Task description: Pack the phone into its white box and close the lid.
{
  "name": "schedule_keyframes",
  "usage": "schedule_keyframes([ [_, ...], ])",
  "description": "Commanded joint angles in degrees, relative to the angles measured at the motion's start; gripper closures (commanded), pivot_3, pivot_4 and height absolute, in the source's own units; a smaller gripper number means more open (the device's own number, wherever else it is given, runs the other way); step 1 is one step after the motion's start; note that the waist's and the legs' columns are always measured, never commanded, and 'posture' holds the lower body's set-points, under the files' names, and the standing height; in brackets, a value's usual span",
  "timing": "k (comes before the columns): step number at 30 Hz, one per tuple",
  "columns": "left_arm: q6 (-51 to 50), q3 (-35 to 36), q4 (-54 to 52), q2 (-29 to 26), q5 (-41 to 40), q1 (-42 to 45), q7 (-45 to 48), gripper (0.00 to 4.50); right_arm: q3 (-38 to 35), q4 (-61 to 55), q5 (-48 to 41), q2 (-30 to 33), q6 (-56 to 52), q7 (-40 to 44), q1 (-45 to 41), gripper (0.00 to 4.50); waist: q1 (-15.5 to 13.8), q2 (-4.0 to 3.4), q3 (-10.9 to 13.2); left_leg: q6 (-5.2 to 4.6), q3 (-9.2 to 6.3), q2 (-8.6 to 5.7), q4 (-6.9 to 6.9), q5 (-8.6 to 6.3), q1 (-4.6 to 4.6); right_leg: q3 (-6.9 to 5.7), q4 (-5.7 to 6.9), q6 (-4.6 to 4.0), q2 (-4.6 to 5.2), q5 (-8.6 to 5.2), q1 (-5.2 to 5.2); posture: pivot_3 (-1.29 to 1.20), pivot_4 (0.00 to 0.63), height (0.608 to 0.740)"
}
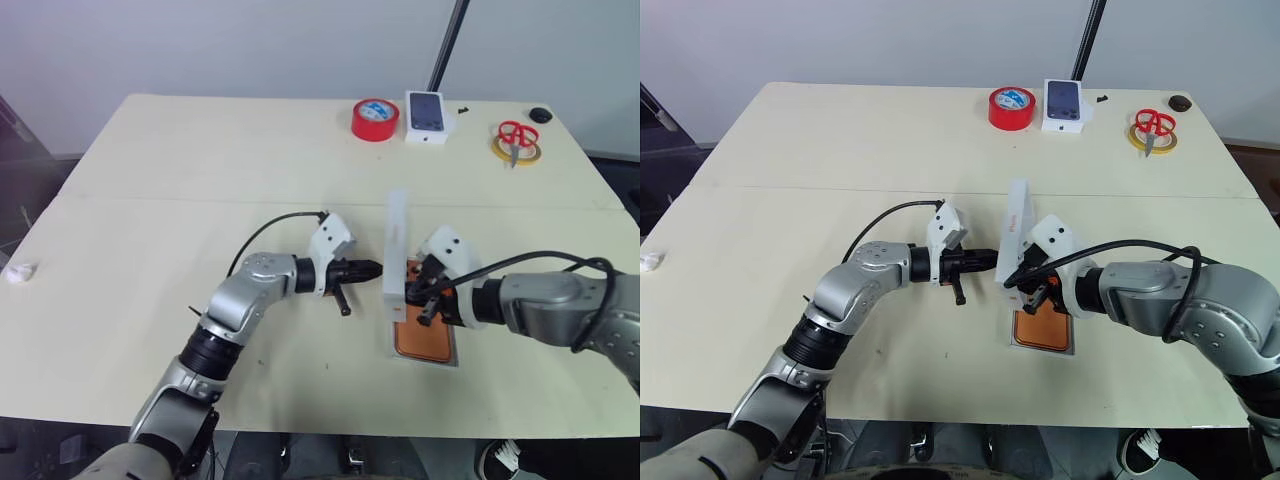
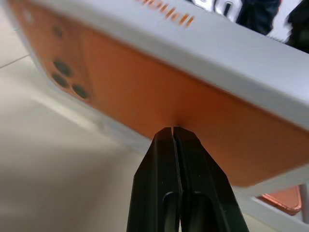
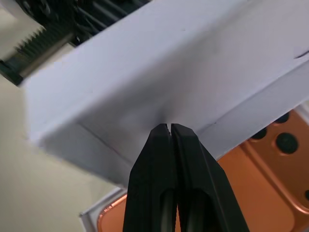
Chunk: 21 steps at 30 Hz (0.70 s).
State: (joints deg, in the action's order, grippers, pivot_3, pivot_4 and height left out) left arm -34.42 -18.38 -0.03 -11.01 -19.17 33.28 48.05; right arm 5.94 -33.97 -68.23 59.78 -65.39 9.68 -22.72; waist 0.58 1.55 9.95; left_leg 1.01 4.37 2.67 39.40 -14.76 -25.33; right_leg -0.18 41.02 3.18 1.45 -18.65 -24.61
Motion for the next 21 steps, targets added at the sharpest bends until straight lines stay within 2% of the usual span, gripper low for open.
schedule_keyframes([
  [1,1.3,-1.2,-0.5,1.2,0.2,1.3,1.0,4.46,-1.2,-2.5,2.8,-0.7,0.6,2.7,1.0,4.39,0.0,0.0,0.0,0.0,0.0,0.0,0.0,0.0,0.0,0.0,0.0,0.0,0.0,0.0,0.0,0.0,0.15,0.69],
  [7,1.2,-2.3,-0.8,1.6,0.6,1.1,1.7,4.46,-3.8,-3.4,7.6,0.8,0.6,5.4,4.3,4.39,0.1,0.0,0.0,0.0,0.0,0.01,0.0,0.0,0.03,0.0,0.02,0.0,-0.01,0.0,0.0,0.0,0.15,0.69],
  [16,1.3,-2.5,-1.0,1.7,0.8,0.6,1.9,4.46,-14.7,-0.4,22.0,12.8,7.8,19.1,18.7,4.39,0.0,-0.01,0.0,0.0,-0.01,-0.02,0.0,0.0,0.03,0.0,0.0,0.01,0.0,-0.01,0.02,0.0,0.15,0.69],
  [21,1.7,-2.4,-0.2,2.4,1.0,1.2,1.8,4.46,-15.5,5.0,29.0,11.6,11.1,20.3,17.6,4.39,0.2,-0.05,0.0,0.0,0.01,-0.01,0.0,0.0,0.1,0.0,0.04,0.0,-0.02,0.0,0.04,0.0,0.15,0.69],
])
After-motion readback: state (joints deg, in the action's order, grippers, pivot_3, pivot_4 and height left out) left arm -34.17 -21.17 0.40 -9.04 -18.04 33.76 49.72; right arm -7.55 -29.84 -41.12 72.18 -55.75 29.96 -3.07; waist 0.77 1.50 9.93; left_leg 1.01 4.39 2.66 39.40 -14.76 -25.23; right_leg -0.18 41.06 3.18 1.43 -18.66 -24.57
